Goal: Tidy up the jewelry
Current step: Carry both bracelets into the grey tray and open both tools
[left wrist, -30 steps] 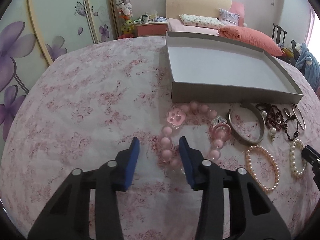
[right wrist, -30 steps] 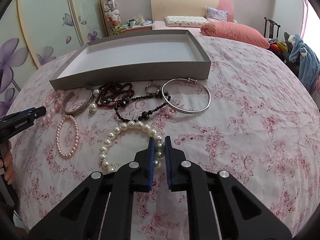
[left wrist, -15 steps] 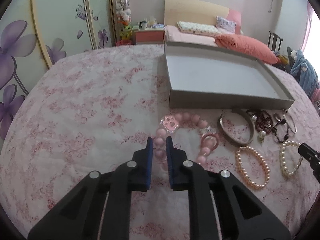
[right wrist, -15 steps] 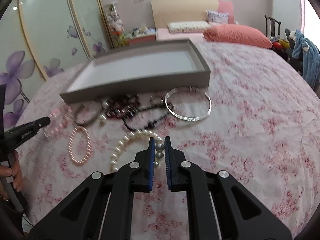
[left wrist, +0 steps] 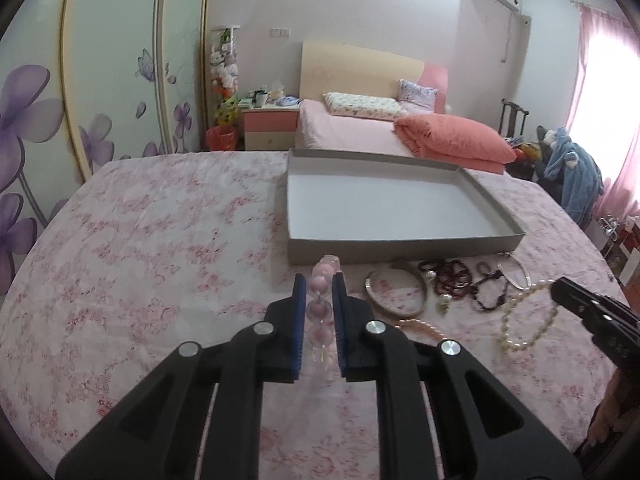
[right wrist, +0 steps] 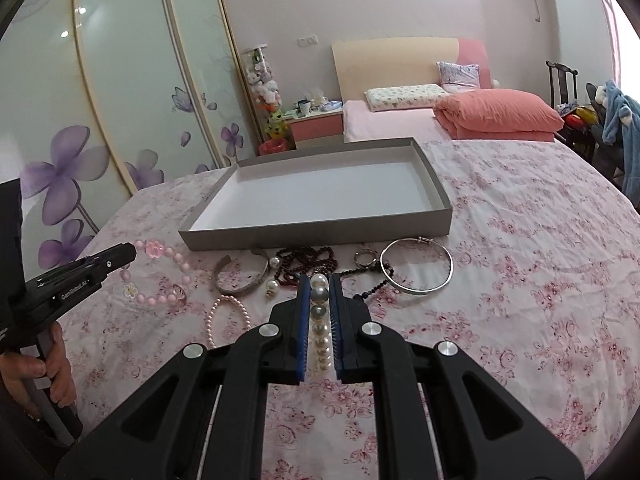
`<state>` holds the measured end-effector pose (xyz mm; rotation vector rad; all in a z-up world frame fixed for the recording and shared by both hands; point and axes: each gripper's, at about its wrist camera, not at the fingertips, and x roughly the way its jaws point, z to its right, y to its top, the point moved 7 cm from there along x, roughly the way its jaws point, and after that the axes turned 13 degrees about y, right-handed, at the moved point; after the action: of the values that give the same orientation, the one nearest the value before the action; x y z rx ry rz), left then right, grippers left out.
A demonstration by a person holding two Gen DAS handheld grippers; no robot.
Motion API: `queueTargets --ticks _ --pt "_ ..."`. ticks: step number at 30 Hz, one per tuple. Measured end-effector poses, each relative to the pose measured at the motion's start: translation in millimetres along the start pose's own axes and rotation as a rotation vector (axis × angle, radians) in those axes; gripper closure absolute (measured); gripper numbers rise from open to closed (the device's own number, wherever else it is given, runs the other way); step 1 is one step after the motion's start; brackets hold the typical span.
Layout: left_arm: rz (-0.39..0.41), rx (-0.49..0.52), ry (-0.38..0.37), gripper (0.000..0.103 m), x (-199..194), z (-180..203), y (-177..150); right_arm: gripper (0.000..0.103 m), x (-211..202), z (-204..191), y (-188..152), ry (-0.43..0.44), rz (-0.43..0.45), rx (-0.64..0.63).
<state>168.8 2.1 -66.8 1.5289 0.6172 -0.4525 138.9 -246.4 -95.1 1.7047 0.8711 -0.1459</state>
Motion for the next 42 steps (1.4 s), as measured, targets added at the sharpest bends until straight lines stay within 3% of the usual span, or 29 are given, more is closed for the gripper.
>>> queueTargets --ticks 19,28,35,42 --pt "0.083 -0.012 -0.01 0.089 -33.9 8.1 10.3 0.093 -14.3 -11.2 15.0 0.002 0.075 -0.042" --pt "0.156 0.014 0.005 0.089 -47.2 21.7 32.9 0.093 -25.8 -17.3 40.8 -0.036 0.169 -0.1" --pt "0.195 0.031 0.019 0.089 -37.6 33.3 57.2 0.093 -29.2 -19.3 77.5 -0.06 0.264 -0.156" --pt "0.196 0.035 0.032 0.089 -10.0 41.4 83.7 0.093 -14.4 -9.1 100.4 -0.084 0.302 -0.163"
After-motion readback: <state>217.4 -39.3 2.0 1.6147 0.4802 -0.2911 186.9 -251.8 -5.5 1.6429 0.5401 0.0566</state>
